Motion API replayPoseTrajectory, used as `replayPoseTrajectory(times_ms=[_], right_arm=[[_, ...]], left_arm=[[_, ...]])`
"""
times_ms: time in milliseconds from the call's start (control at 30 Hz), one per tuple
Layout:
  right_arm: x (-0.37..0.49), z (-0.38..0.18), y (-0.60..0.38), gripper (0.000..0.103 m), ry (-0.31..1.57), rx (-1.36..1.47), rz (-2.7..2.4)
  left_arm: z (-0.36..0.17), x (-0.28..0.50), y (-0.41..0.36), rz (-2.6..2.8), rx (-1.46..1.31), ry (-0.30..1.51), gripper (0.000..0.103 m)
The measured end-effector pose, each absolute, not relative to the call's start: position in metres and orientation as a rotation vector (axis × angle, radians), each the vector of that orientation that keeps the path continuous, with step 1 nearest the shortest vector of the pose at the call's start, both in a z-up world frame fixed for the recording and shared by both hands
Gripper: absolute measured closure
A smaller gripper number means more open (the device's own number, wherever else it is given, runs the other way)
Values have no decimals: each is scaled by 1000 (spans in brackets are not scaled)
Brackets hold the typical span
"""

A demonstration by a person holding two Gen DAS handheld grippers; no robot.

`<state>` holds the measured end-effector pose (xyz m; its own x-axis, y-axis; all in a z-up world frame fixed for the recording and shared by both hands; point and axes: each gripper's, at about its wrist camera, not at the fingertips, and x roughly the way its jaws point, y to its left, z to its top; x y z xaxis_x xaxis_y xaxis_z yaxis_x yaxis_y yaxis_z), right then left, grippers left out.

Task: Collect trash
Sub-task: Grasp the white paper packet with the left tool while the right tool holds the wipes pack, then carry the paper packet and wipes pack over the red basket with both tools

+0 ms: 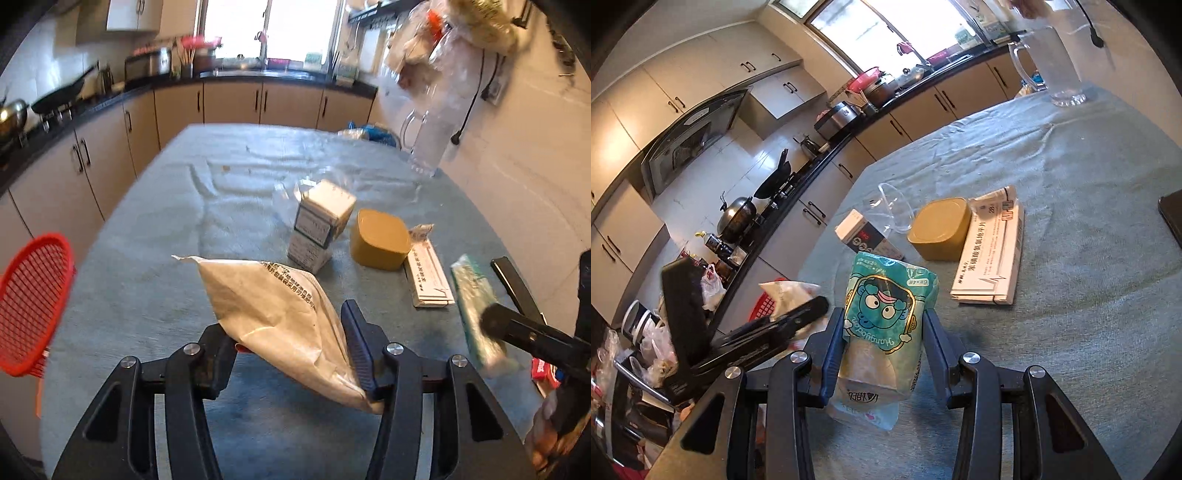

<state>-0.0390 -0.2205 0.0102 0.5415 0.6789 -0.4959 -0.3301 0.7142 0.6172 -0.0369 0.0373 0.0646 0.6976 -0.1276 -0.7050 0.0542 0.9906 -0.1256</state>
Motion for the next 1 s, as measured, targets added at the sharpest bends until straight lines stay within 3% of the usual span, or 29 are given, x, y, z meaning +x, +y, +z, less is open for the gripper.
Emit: replayPoseTrajectory(times_ms=[1000], right_arm=[[-51,33,-119,58,822,319,625]], left_arm=[[73,-87,108,-50,-60,660,50]])
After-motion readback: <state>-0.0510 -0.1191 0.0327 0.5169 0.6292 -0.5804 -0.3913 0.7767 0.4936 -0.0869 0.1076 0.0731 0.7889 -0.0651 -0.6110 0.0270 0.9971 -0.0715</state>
